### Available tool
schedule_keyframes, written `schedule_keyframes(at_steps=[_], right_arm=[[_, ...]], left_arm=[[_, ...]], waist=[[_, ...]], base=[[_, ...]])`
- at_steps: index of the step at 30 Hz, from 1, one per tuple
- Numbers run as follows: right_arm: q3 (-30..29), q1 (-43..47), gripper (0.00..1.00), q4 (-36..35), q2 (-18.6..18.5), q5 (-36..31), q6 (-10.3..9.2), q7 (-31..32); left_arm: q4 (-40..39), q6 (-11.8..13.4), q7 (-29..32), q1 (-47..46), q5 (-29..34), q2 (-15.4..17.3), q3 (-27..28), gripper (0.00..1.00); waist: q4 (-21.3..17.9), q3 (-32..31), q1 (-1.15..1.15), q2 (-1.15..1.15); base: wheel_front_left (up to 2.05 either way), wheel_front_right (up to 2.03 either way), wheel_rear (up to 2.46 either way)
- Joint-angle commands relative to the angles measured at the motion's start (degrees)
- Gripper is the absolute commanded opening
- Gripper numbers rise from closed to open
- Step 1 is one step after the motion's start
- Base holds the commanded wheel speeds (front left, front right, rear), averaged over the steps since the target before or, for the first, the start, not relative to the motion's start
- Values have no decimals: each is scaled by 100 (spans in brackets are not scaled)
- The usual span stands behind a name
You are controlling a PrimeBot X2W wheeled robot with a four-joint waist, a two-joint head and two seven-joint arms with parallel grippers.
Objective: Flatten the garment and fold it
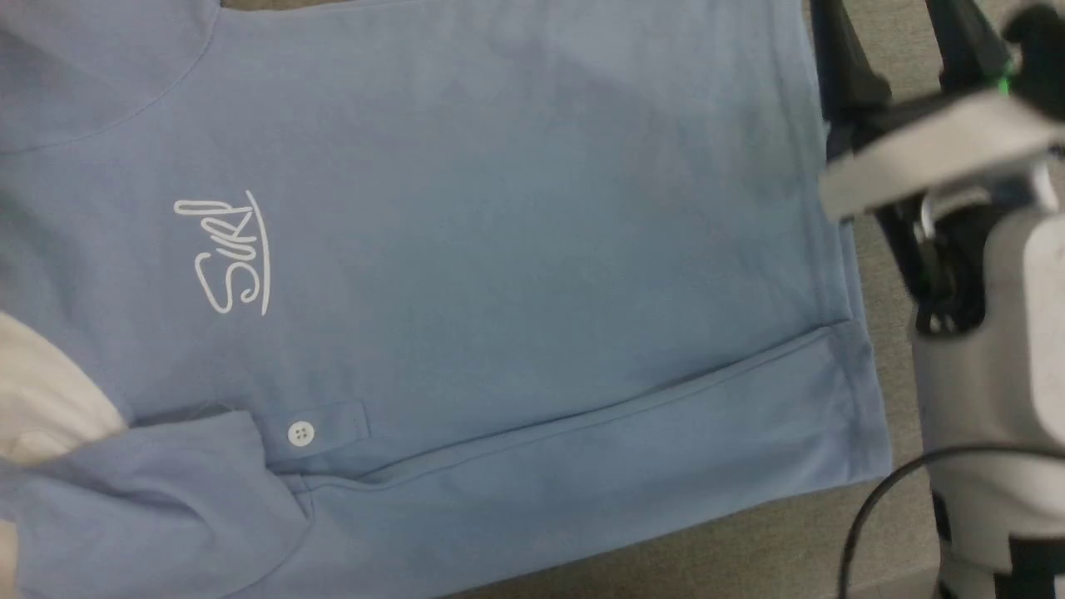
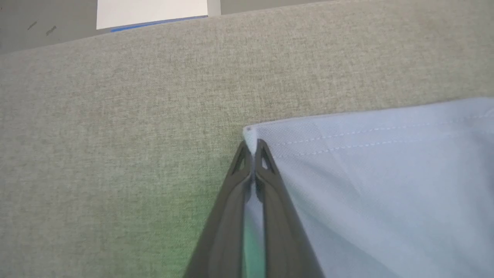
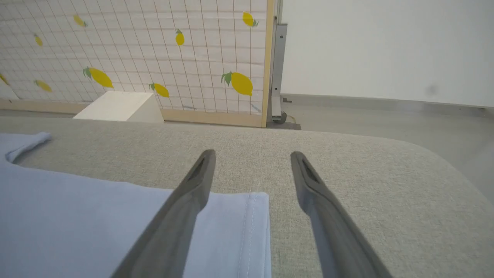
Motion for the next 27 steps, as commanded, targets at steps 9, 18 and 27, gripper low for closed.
schedule_keyframes(at_steps=[9,18,27], right_arm=[[-511,-1725,100,1518,74,-121,-8,3126],[-400,-1980,0,2047,84,-422,-8,4984],[-145,-1401,0,1312,32,-360,-8,3983]], left_arm=[[152,-204,-198,-224,-77,-233,-134,0],[332,-410,-516,-318,-133,-335,-171,0],[459,-816,-1960,9,-33,-354,-54,0]], waist=[[265,188,0,18],[351,232,0,18],[394,-279,0,18]], base=[[0,0,0],[0,0,0],[0,0,0]])
